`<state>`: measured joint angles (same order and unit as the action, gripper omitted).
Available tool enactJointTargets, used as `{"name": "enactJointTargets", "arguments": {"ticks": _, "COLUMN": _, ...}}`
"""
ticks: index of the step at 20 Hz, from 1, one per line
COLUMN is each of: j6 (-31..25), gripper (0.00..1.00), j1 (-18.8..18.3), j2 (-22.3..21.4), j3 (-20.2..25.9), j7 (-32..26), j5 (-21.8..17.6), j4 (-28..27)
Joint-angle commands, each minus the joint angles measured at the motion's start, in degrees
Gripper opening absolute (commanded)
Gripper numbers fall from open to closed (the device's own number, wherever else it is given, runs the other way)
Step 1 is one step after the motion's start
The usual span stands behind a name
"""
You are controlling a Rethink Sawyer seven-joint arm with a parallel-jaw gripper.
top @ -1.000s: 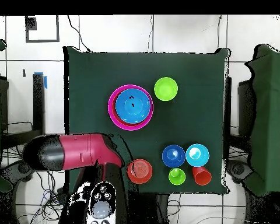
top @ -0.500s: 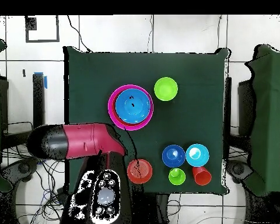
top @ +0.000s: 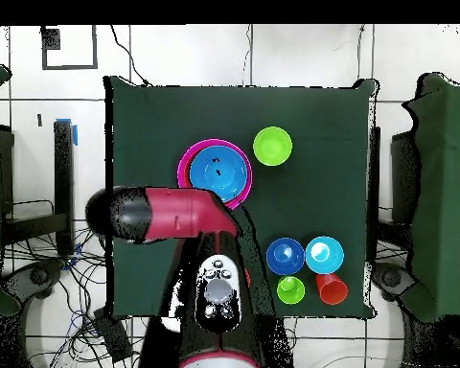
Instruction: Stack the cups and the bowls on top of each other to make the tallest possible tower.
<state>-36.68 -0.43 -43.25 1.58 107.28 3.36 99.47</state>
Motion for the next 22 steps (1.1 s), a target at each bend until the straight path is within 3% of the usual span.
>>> {"name": "enactJointTargets", "arguments": {"ticks": 1, "j6": 12.71, "gripper": 1.00, "j1": -5.50, "j2": 7.47, "j3": 9.91, "j7": 1.48, "j5": 0.18, "j4": 2.71}}
{"name": "enactJointTargets", "arguments": {"ticks": 7, "j6": 16.38, "gripper": 1.00, "j1": -5.43, "j2": 6.75, "j3": 9.87, "j7": 4.20, "j5": -1.41, "j4": 4.80}}
{"name": "enactJointTargets", "arguments": {"ticks": 15, "j6": 16.82, "gripper": 1.00, "j1": -0.72, "j2": 6.25, "j3": 2.77, "j7": 3.99, "j5": -5.03, "j4": 1.00}}
{"name": "enactJointTargets", "arguments": {"ticks": 20, "j6": 17.18, "gripper": 1.00, "j1": -2.52, "j2": 6.16, "j3": 5.08, "j7": 3.45, "j5": -3.90, "j4": 2.31}}
{"name": "enactJointTargets", "arguments": {"ticks": 22, "j6": 18.30, "gripper": 1.00, "j1": -5.48, "j2": 6.91, "j3": 9.31, "j7": 2.64, "j5": -2.50, "j4": 4.08}}
